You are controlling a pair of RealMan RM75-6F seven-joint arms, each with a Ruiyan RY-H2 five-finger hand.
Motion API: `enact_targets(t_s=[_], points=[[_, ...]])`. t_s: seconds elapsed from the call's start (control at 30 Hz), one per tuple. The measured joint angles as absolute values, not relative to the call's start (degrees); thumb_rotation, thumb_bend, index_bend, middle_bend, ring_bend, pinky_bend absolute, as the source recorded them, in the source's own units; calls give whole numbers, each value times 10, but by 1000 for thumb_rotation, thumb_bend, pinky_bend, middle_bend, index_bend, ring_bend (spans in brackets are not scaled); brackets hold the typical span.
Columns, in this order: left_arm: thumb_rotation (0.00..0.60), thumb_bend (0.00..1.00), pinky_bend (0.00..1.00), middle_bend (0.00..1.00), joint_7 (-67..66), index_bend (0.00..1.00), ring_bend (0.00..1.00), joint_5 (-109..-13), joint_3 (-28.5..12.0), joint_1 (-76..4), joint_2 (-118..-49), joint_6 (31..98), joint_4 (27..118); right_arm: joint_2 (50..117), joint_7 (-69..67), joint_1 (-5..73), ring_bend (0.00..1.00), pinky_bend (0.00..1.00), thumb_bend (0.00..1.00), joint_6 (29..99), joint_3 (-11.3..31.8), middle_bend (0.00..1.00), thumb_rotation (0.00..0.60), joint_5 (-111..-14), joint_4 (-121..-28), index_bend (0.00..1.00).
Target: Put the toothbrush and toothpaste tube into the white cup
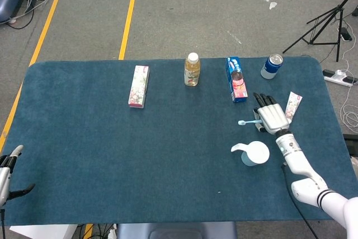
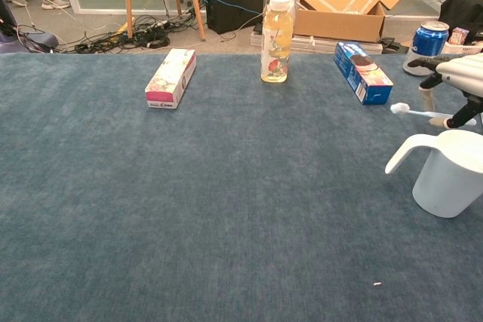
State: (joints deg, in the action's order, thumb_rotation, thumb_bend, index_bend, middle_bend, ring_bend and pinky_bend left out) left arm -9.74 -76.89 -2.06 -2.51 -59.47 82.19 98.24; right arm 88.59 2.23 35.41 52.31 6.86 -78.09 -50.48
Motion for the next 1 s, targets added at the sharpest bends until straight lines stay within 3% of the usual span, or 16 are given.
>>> enact_targets(t_s=[0.63, 1.0], points=[[600, 0, 279, 231, -105, 64, 205, -764, -20, -27, -599, 817, 979, 737, -16, 316, 0, 123, 245, 626, 96, 10, 600, -795, -749, 590], [600, 0, 279, 231, -109, 64, 205, -760, -21, -29, -602, 813, 976, 623, -144, 283, 0, 123, 244, 629, 86, 15, 600, -811, -909, 590]])
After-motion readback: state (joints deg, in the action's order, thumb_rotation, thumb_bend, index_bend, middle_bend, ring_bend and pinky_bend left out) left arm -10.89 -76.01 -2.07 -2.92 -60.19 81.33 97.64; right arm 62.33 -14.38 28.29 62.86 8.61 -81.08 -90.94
